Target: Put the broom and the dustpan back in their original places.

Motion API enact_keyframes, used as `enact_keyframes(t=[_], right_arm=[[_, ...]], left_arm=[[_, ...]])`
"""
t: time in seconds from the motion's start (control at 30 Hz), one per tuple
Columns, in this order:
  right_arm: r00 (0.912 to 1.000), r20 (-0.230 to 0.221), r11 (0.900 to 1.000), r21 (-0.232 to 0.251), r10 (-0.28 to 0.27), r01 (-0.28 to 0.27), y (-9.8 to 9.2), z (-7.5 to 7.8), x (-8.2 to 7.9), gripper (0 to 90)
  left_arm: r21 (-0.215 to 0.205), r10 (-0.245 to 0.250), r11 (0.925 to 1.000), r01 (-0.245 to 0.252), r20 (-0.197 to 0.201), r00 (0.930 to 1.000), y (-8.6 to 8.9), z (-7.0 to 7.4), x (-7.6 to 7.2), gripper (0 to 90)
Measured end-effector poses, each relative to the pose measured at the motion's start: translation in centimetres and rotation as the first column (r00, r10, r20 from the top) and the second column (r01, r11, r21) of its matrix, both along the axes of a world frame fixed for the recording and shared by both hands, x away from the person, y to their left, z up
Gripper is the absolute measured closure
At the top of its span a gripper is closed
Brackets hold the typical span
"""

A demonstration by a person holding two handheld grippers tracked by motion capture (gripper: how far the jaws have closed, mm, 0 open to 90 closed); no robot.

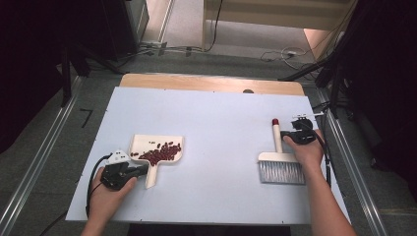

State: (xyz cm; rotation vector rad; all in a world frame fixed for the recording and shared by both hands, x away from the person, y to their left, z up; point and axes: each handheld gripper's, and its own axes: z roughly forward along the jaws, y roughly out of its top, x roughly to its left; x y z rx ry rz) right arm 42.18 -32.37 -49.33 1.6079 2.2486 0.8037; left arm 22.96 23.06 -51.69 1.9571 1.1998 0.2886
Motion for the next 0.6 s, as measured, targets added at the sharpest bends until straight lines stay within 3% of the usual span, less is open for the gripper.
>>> enact_keyframes(t=[0.17,0.33,0.43,0.6], right_arm=[[1.0,0.0,1.0,0.003,-0.005,0.005,0.0,0.0,-0.1,88.5],[0.9994,0.025,1.0,0.021,-0.022,0.022,-0.4,0.3,-0.4,88.3],[0.9982,0.049,0.999,0.041,-0.033,0.031,-0.8,0.5,-0.9,87.2],[0.9949,0.099,0.998,0.057,-0.023,0.017,-1.3,1.1,-2.2,70.9]], left_arm=[[-0.003,0.0,1.0,0.0,0.006,1.0,0.1,0.1,-0.1,90.0],[-0.043,-0.015,0.9989,0.017,0.041,0.999,0.6,0.5,-0.4,90.0],[-0.059,-0.02,0.998,0.026,0.089,0.9958,0.9,1.1,-0.7,82.6],[-0.073,-0.021,0.9968,0.032,0.151,0.9883,0.9,1.6,-1.1,68.4]])
